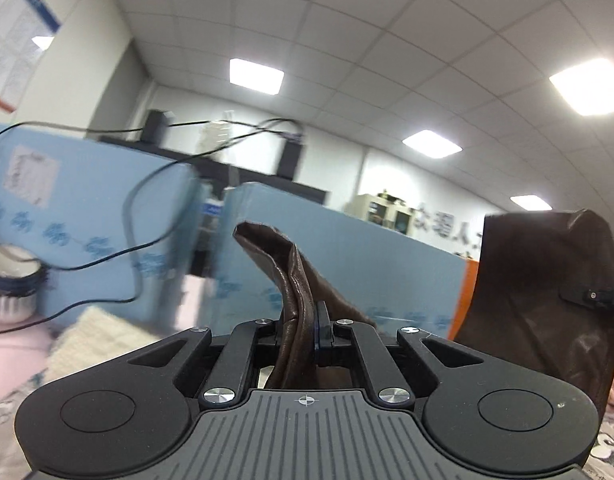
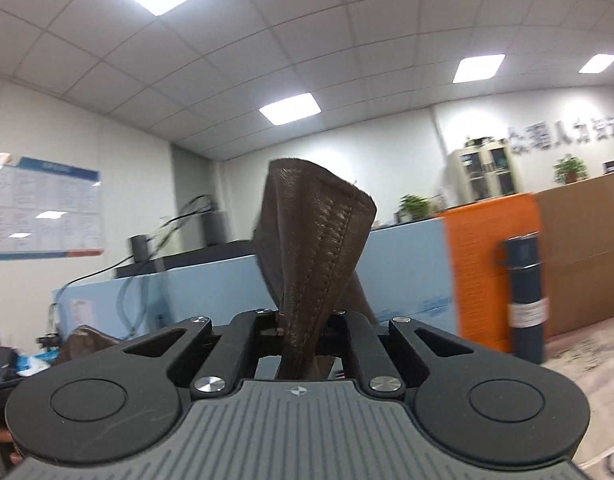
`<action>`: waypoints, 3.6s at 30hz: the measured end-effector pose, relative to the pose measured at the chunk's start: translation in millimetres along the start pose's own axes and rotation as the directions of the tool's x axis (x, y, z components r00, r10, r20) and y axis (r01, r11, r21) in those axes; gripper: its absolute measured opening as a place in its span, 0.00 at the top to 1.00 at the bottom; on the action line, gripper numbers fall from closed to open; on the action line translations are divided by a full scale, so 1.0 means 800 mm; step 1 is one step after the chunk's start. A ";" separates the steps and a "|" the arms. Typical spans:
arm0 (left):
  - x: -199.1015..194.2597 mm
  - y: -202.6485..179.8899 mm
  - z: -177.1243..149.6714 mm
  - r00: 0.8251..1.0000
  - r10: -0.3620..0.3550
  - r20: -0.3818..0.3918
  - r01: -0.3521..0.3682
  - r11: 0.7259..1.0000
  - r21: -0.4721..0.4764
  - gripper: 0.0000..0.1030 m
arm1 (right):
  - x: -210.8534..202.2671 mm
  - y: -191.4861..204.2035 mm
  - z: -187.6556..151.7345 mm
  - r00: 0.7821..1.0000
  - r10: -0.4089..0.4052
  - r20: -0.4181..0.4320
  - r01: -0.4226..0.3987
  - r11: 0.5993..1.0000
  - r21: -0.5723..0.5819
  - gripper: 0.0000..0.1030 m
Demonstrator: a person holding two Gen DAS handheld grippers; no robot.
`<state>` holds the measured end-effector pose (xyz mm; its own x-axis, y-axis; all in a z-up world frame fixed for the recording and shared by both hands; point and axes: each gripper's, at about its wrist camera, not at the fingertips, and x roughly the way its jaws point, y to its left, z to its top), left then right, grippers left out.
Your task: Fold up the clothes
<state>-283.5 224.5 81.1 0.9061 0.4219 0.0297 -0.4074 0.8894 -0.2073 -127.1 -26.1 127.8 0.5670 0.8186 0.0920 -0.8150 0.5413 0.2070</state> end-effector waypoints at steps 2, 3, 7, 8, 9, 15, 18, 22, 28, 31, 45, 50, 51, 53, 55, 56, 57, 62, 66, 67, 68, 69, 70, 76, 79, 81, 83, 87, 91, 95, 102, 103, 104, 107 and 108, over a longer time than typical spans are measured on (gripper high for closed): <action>0.024 -0.028 0.001 0.999 -0.046 -0.002 0.046 0.998 0.040 0.94 | -0.008 -0.038 0.001 0.998 -0.065 0.012 0.065 0.998 0.015 0.95; 0.037 -0.042 0.000 0.998 -0.069 -0.004 0.069 0.996 0.061 0.94 | -0.012 -0.056 0.001 0.995 -0.100 0.011 0.100 0.995 0.026 0.95; 0.079 -0.082 -0.018 0.986 -0.139 -0.091 0.149 0.982 0.112 0.93 | -0.027 -0.129 -0.012 0.971 -0.239 -0.027 0.240 0.970 0.044 0.95; 0.079 -0.083 -0.024 0.983 -0.140 -0.117 0.153 0.982 0.114 0.93 | -0.033 -0.147 -0.019 0.963 -0.263 -0.053 0.266 0.963 0.050 0.95; 0.078 -0.083 -0.029 0.980 -0.138 -0.143 0.155 0.981 0.117 0.93 | -0.038 -0.165 -0.026 0.955 -0.287 -0.080 0.292 0.955 0.055 0.95; 0.074 -0.087 -0.060 0.948 -0.124 -0.294 0.169 0.977 0.131 0.86 | -0.064 -0.248 -0.068 0.876 -0.387 -0.288 0.410 0.912 0.023 0.88; 0.071 -0.088 -0.075 0.923 -0.115 -0.368 0.176 0.975 0.137 0.76 | -0.067 -0.269 -0.069 0.849 -0.418 -0.323 0.435 0.900 -0.024 0.65; 0.068 -0.091 -0.096 0.881 -0.101 -0.462 0.187 0.972 0.145 0.26 | -0.066 -0.287 -0.057 0.827 -0.454 -0.331 0.448 0.889 -0.100 0.27; 0.077 -0.080 -0.100 0.849 -0.145 -0.508 0.204 0.977 0.062 0.15 | -0.055 -0.305 -0.025 0.853 -0.391 -0.346 0.352 0.920 -0.173 0.12; 0.084 -0.084 -0.107 0.829 -0.186 -0.527 0.241 0.970 0.036 0.14 | -0.026 -0.316 -0.014 0.856 -0.245 -0.455 0.194 0.968 -0.157 0.09; 0.123 -0.101 -0.113 0.779 -0.307 -0.547 0.339 0.940 -0.045 0.25 | 0.075 -0.340 -0.080 0.676 -0.122 -0.726 0.091 0.992 -0.082 0.09; 0.151 -0.108 -0.128 0.786 -0.241 -0.569 0.315 0.948 0.033 0.95 | 0.070 -0.345 -0.088 0.675 -0.128 -0.727 0.099 0.992 -0.083 0.24; 0.154 -0.109 -0.127 0.796 -0.234 -0.559 0.314 0.948 0.050 0.97 | 0.068 -0.346 -0.086 0.683 -0.141 -0.717 0.106 0.990 -0.095 0.42; 0.158 -0.115 -0.117 0.832 -0.213 -0.513 0.311 0.944 0.113 0.97 | 0.064 -0.348 -0.082 0.699 -0.168 -0.696 0.119 0.986 -0.118 0.61; 0.165 -0.121 -0.101 0.874 -0.199 -0.444 0.303 0.936 0.177 0.98 | 0.060 -0.350 -0.078 0.714 -0.193 -0.673 0.132 0.981 -0.141 0.79; 0.169 -0.124 -0.092 0.892 -0.194 -0.409 0.295 0.934 0.201 0.98 | 0.057 -0.347 -0.075 0.730 -0.199 -0.654 0.130 0.980 -0.153 0.82; 0.171 -0.127 -0.082 0.908 -0.197 -0.370 0.293 0.930 0.223 0.98 | 0.052 -0.342 -0.071 0.749 -0.200 -0.631 0.122 0.979 -0.166 0.86; 0.133 -0.142 -0.030 0.937 -0.312 -0.160 0.345 0.899 0.270 0.98 | 0.013 -0.318 -0.038 0.861 -0.218 -0.459 0.146 0.971 -0.189 0.93; 0.062 -0.140 -0.001 0.875 -0.482 -0.039 0.476 0.843 0.250 0.98 | -0.045 -0.308 -0.007 0.928 -0.230 -0.292 0.195 0.970 -0.146 0.93; 0.043 -0.138 0.002 0.851 -0.524 -0.019 0.513 0.824 0.242 0.98 | -0.061 -0.304 -0.001 0.940 -0.229 -0.253 0.200 0.970 -0.138 0.93; 0.025 -0.136 0.004 0.825 -0.564 0.001 0.549 0.803 0.234 0.98 | -0.078 -0.299 0.005 0.950 -0.229 -0.214 0.204 0.970 -0.131 0.93; 0.008 -0.132 0.005 0.795 -0.607 0.014 0.590 0.778 0.217 0.98 | -0.095 -0.293 0.009 0.956 -0.232 -0.178 0.211 0.969 -0.128 0.93; -0.006 -0.128 0.004 0.768 -0.640 0.022 0.624 0.756 0.199 0.98 | -0.112 -0.287 0.013 0.961 -0.235 -0.144 0.218 0.968 -0.125 0.93; -0.062 -0.101 -0.010 0.537 -0.843 0.028 0.840 0.538 0.073 0.98 | -0.195 -0.258 0.010 0.956 -0.288 -0.050 0.282 0.955 -0.092 0.93; -0.070 -0.094 -0.024 0.410 -0.911 -0.040 0.911 0.412 -0.026 0.97 | -0.237 -0.254 -0.003 0.947 -0.319 -0.044 0.318 0.947 -0.041 0.93; -0.074 -0.092 -0.034 0.343 -0.935 -0.089 0.934 0.350 -0.071 0.96 | -0.262 -0.252 -0.014 0.940 -0.337 -0.051 0.337 0.941 -0.009 0.93; -0.074 -0.091 -0.046 0.303 -0.942 -0.148 0.940 0.321 -0.115 0.94 | -0.286 -0.248 -0.030 0.926 -0.370 -0.072 0.372 0.928 0.018 0.93; -0.069 -0.078 -0.068 0.306 -0.916 -0.258 0.919 0.355 -0.171 0.88 | -0.326 -0.250 -0.046 0.883 -0.457 -0.106 0.463 0.885 0.050 0.93; -0.074 -0.060 -0.090 0.338 -0.869 -0.361 0.886 0.423 -0.191 0.46 | -0.355 -0.260 -0.050 0.829 -0.545 -0.127 0.555 0.830 0.062 0.93; -0.061 -0.025 -0.092 0.459 -0.819 -0.344 0.810 0.545 -0.216 0.10 | -0.347 -0.272 -0.044 0.801 -0.583 -0.135 0.593 0.803 0.055 0.90; 0.033 -0.006 -0.072 0.783 -0.475 -0.401 0.423 0.880 -0.217 0.09 | -0.235 -0.282 -0.009 0.852 -0.474 -0.221 0.485 0.875 -0.007 0.28; 0.054 -0.009 -0.074 0.802 -0.410 -0.435 0.359 0.912 -0.198 0.09 | -0.214 -0.283 -0.004 0.866 -0.438 -0.241 0.450 0.893 -0.008 0.27; 0.076 -0.010 -0.077 0.806 -0.359 -0.471 0.304 0.933 -0.191 0.09 | -0.191 -0.285 0.000 0.871 -0.406 -0.278 0.424 0.906 0.003 0.25; 0.135 -0.016 -0.092 0.797 -0.250 -0.550 0.189 0.968 -0.167 0.10 | -0.126 -0.295 0.005 0.864 -0.322 -0.386 0.361 0.932 0.031 0.21; 0.150 -0.017 -0.099 0.794 -0.227 -0.564 0.169 0.973 -0.155 0.10 | -0.104 -0.298 0.001 0.851 -0.306 -0.427 0.351 0.936 0.030 0.21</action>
<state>-159.8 249.1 9.7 0.8759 0.0335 -0.4813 -0.2261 0.9098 -0.3481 20.5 -223.2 71.7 0.6809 0.6130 -0.4007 -0.5598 0.7885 0.2548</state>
